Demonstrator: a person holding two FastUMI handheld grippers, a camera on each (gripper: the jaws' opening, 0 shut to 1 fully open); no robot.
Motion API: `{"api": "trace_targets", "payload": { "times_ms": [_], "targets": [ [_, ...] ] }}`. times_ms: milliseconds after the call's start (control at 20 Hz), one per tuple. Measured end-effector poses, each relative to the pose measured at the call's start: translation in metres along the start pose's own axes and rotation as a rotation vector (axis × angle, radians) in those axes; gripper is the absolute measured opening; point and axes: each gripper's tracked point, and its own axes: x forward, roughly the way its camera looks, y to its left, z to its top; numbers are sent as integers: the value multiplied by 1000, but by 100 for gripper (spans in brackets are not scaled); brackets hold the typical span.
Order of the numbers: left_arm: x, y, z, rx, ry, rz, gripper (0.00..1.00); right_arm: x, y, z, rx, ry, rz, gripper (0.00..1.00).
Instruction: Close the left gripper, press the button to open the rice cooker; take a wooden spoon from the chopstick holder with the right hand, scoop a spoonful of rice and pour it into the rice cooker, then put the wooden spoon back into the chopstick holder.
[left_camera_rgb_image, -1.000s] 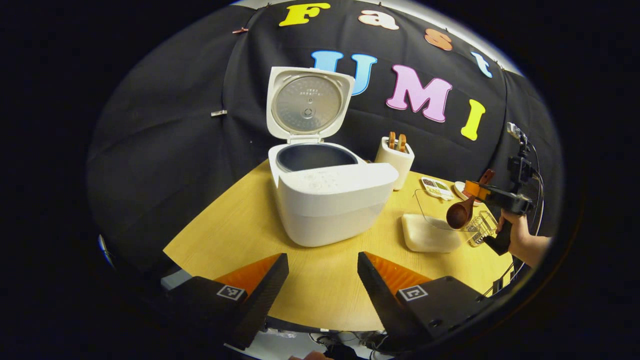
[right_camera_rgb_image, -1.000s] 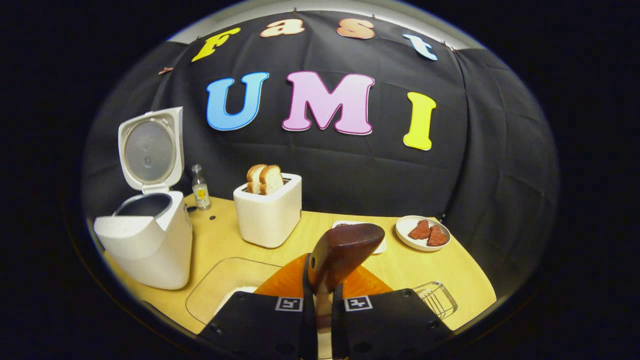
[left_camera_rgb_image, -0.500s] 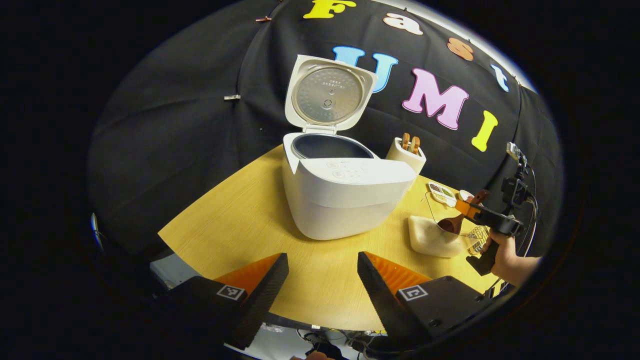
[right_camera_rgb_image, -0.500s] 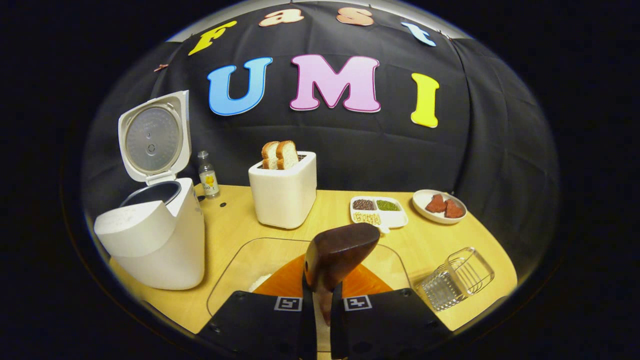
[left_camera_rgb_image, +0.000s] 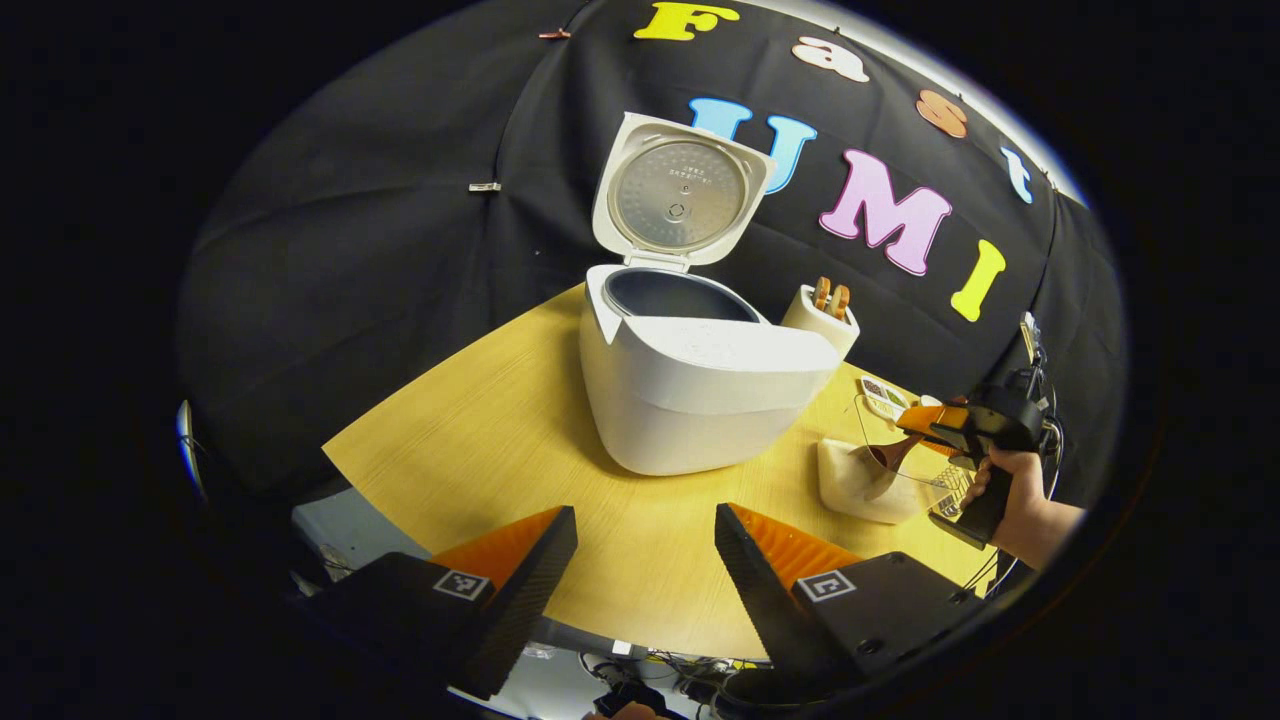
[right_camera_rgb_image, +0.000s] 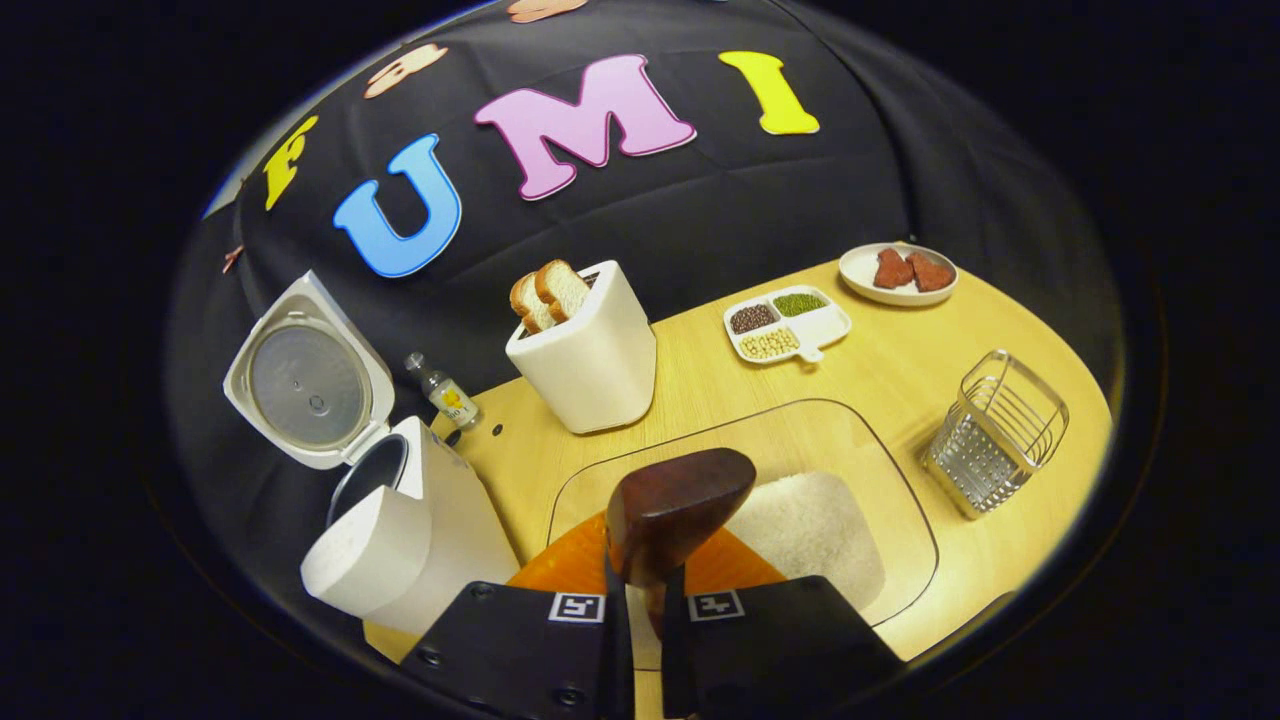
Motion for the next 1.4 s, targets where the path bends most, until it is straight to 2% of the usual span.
{"api": "trace_targets", "payload": {
  "times_ms": [450, 750, 1000, 1400],
  "targets": [
    [-8, 12, 5, 18, -26, 15, 96, -11, -14, 15, 296, 51, 12, 15],
    [-6, 8, 7, 42, -28, -4, 96, -16, -63, 17, 573, 52, -77, 16],
    [1, 5, 7, 65, -15, -33, 96, -30, -72, 39, 652, 7, -70, 15],
    [14, -3, 16, 85, -19, -63, 96, -44, -43, 83, 782, -2, 13, 15]
  ]
}}
